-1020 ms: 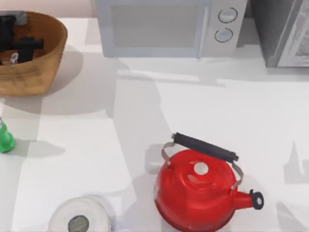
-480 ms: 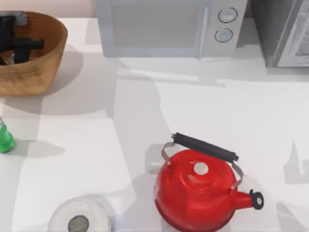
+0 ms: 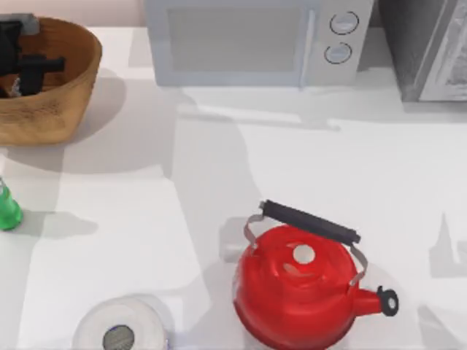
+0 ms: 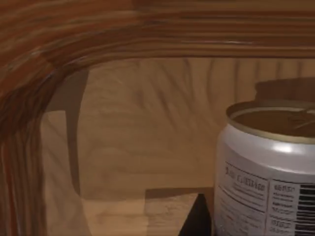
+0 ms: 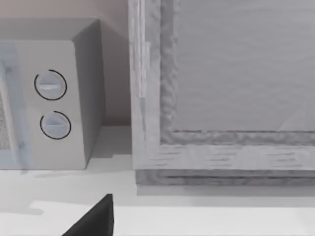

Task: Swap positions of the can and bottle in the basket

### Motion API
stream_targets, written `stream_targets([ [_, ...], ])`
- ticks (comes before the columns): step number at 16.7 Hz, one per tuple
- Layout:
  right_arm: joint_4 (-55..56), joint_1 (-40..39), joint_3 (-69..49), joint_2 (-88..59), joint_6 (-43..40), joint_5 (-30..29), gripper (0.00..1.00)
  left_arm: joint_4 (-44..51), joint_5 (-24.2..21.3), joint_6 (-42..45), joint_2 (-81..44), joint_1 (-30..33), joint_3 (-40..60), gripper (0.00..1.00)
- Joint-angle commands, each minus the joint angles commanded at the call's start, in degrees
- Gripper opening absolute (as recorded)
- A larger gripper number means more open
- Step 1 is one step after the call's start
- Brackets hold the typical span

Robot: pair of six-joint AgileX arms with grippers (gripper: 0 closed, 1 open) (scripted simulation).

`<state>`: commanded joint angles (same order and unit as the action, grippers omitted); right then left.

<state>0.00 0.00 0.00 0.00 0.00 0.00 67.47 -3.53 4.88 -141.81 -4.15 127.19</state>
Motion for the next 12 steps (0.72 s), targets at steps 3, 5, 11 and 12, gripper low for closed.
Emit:
stream_targets([
  [3, 0.0, 0.0, 0.0, 0.0, 0.0, 0.0, 1.0, -3.68, 0.19, -0.34, 6.94, 0.11, -5.99, 0.0],
  [5, 0.0, 0.0, 0.0, 0.0, 0.0, 0.0, 1.0, -7.35, 0.38, -0.62, 14.47, 0.32, -12.72, 0.0],
  [11, 0.0, 0.0, 0.0, 0.0, 0.0, 0.0, 1.0, -21.71, 1.16, -1.79, 48.86, 1.3, -44.38, 0.0],
  [12, 0.0, 0.0, 0.0, 0.0, 0.0, 0.0, 1.0, -24.39, 1.31, -2.03, 55.77, 1.5, -50.67, 0.0],
])
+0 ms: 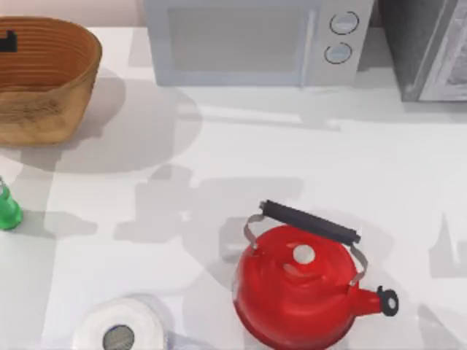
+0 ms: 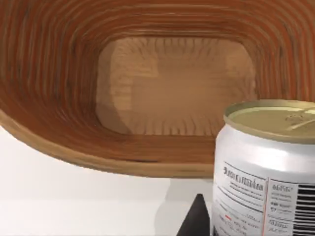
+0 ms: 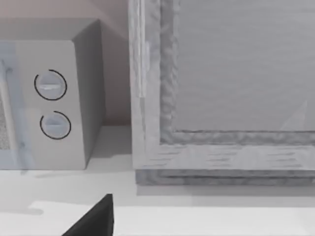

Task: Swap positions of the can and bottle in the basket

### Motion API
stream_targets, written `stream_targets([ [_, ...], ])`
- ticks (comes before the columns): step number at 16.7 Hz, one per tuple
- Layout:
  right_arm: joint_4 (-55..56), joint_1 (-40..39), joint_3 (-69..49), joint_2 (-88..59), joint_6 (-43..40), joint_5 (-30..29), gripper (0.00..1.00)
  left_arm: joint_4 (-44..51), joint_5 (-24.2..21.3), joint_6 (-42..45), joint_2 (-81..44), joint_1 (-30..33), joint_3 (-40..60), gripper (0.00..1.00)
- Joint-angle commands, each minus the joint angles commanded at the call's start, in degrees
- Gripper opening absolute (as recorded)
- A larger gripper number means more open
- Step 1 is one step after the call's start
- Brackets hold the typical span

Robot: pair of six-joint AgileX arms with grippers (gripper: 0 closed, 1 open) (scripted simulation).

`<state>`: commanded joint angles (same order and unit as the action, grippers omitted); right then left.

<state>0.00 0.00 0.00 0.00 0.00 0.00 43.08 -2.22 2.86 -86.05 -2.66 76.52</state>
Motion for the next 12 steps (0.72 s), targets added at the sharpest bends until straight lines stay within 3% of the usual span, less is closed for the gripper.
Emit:
stream_targets([
  [7, 0.0, 0.0, 0.0, 0.0, 0.0, 0.0, 1.0, -20.04, 1.11, -1.68, 49.13, 1.41, -43.27, 0.0],
  [12, 0.0, 0.0, 0.0, 0.0, 0.0, 0.0, 1.0, -34.3, 1.82, -2.51, 74.74, 2.24, -66.48, 0.0],
])
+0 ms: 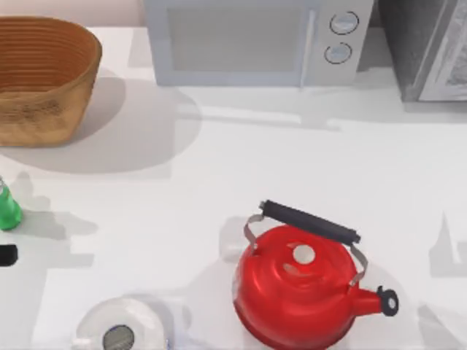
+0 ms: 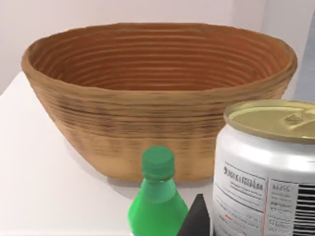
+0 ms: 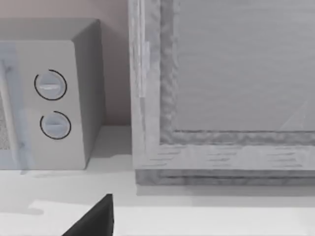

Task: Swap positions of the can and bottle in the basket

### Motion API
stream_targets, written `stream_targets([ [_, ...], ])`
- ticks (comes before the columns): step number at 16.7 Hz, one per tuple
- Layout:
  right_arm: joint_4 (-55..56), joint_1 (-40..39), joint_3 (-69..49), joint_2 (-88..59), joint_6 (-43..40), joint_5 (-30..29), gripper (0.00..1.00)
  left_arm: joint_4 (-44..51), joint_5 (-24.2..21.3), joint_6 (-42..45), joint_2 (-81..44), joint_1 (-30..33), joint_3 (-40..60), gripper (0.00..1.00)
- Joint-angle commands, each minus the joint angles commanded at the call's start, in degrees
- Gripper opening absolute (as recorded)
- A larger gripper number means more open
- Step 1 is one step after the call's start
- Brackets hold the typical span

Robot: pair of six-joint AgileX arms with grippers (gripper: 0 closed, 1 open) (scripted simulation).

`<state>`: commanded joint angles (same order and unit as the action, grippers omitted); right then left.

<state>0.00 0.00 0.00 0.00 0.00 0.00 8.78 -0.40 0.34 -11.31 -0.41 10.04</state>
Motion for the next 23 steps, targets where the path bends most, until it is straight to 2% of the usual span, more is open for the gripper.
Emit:
stream_targets([
  [5, 0.0, 0.0, 0.0, 0.0, 0.0, 0.0, 1.0, -8.43, 0.39, -0.33, 10.91, 0.4, -9.73, 0.0],
  [11, 0.0, 0.0, 0.0, 0.0, 0.0, 0.0, 1.0, -8.65, 0.43, -0.24, 11.06, 0.31, -9.99, 0.0],
  [14, 0.0, 0.0, 0.0, 0.0, 0.0, 0.0, 1.0, -10.84, -1.25, -0.55, 7.7, 0.68, -8.47, 0.0],
  [18, 0.0, 0.0, 0.0, 0.0, 0.0, 0.0, 1.0, -18.26, -7.41, -1.48, -4.55, 2.33, -3.44, 0.0],
  [23, 0.0, 0.0, 0.0, 0.0, 0.0, 0.0, 1.0, -31.76, -19.71, -2.93, -29.97, 5.75, 5.7, 0.0],
])
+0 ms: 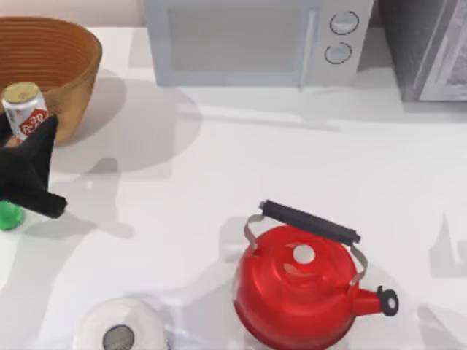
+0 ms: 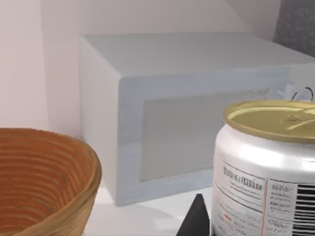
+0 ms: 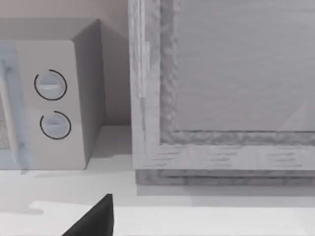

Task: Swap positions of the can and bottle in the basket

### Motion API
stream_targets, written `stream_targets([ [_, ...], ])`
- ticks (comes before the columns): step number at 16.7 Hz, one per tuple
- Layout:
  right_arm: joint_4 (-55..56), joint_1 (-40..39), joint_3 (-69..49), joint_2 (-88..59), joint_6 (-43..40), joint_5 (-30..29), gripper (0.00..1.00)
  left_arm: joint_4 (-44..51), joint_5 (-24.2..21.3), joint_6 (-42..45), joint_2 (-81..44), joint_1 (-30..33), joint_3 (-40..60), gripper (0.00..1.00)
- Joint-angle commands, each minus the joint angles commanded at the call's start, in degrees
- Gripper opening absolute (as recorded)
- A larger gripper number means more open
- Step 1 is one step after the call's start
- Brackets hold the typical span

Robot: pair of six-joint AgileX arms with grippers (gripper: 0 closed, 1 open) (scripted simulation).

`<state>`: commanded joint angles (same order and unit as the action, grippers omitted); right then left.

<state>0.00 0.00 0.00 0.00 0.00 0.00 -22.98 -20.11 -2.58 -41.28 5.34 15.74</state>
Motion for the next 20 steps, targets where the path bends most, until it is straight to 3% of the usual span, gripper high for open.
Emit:
stream_targets([
  [13, 0.0, 0.0, 0.0, 0.0, 0.0, 0.0, 1.0, -41.97, -39.93, 0.38, -79.46, 10.1, 30.59, 0.0],
  [17, 0.0, 0.0, 0.0, 0.0, 0.0, 0.0, 1.0, -52.8, -48.96, 2.7, -94.57, 12.29, 39.26, 0.0],
  [20, 0.0, 0.0, 0.0, 0.0, 0.0, 0.0, 1.0, -57.66, -52.82, 4.08, -100.73, 13.37, 43.2, 0.0],
])
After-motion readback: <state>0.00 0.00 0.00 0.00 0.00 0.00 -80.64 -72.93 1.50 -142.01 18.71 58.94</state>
